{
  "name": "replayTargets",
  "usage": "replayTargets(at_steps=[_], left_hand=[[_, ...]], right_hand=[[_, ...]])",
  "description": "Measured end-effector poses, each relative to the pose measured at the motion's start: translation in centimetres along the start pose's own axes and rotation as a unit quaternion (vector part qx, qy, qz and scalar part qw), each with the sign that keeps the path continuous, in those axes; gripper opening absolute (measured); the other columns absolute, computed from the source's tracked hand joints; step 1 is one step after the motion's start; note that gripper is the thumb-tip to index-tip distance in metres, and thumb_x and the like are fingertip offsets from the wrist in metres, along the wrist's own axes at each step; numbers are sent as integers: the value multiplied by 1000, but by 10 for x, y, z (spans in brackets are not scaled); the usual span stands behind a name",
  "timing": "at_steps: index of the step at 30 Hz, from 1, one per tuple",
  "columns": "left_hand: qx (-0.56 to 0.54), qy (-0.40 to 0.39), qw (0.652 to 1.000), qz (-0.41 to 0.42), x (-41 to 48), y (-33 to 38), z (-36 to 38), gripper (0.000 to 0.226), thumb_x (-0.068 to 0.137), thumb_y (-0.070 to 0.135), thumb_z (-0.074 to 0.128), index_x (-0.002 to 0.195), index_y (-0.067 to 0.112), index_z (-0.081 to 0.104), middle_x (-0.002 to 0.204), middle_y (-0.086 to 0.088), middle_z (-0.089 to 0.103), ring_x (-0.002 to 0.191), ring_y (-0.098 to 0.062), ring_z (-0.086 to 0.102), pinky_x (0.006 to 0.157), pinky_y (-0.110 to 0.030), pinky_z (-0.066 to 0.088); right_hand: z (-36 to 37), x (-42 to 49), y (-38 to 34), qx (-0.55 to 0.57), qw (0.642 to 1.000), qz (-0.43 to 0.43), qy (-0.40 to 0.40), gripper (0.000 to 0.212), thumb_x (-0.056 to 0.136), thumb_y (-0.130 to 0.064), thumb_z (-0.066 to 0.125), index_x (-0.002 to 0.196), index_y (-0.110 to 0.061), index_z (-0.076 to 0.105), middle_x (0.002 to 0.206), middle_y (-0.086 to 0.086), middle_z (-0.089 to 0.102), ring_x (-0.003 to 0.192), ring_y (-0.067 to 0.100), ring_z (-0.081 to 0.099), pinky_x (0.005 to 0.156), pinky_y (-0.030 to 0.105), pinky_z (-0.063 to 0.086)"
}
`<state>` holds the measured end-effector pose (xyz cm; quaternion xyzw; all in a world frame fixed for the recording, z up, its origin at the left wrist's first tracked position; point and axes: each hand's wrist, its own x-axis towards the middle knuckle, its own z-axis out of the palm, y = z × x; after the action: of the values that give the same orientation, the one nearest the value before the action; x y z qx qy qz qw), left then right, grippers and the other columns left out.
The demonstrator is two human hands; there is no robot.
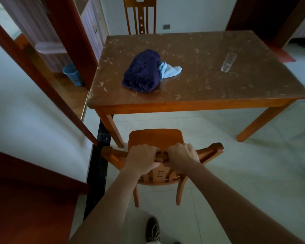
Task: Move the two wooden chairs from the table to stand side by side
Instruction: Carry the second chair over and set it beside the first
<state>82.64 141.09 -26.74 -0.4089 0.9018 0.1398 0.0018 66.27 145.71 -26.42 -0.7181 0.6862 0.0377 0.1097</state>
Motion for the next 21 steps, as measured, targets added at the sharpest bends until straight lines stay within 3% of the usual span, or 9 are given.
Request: replayTargets(at_steps=[6, 9, 12, 14, 17, 21], left_hand=[[7, -17, 1000, 15, 20, -16, -16, 34, 95, 45, 66, 69, 35, 48, 56, 14, 49, 54, -6, 57, 55, -18, 42], [18, 25, 999, 34, 43, -8, -49, 34, 89, 39, 68, 64, 33, 46, 54, 14, 47, 49, -1, 49, 53, -21, 35], [29, 40, 995, 85, 70, 19, -99, 26, 78, 34, 73, 63, 31, 51, 54, 14, 47, 48, -3, 44, 50, -25, 31], [52, 36, 991, 120, 86, 42, -123, 19, 73, 37, 77, 70, 31, 60, 57, 14, 49, 51, -10, 47, 50, -26, 31], [80, 22, 978, 192, 97, 86, -134, 18, 72, 41, 80, 83, 34, 67, 67, 11, 59, 63, -18, 58, 56, -29, 43], [79, -5, 958, 274, 112, 156, -117, 21, 71, 41, 81, 89, 38, 69, 67, 13, 57, 64, -16, 51, 50, -25, 22]], right_hand=[[-17, 18, 2, -36, 999, -15, -15, 23, 92, -47, 63, 80, -29, 60, 63, -9, 54, 56, 8, 51, 59, 28, 42], [-49, 28, 19, -36, 999, 7, 20, 27, 89, -51, 64, 74, -34, 49, 63, -11, 48, 59, 8, 48, 64, 31, 37], [-97, 20, 44, -43, 997, 25, 62, 25, 83, -48, 70, 75, -36, 50, 60, -13, 47, 61, 11, 51, 62, 32, 37], [-120, 6, 62, -32, 995, 48, 76, 27, 80, -48, 74, 77, -38, 50, 58, -16, 44, 61, 13, 51, 58, 30, 33], [-130, -32, 88, -17, 992, 87, 90, 20, 75, -47, 76, 82, -37, 60, 57, -17, 45, 60, 14, 51, 50, 25, 24], [-120, -96, 130, 12, 984, 156, 83, 18, 74, -45, 72, 87, -36, 64, 59, -16, 48, 60, 12, 55, 50, 24, 28]])
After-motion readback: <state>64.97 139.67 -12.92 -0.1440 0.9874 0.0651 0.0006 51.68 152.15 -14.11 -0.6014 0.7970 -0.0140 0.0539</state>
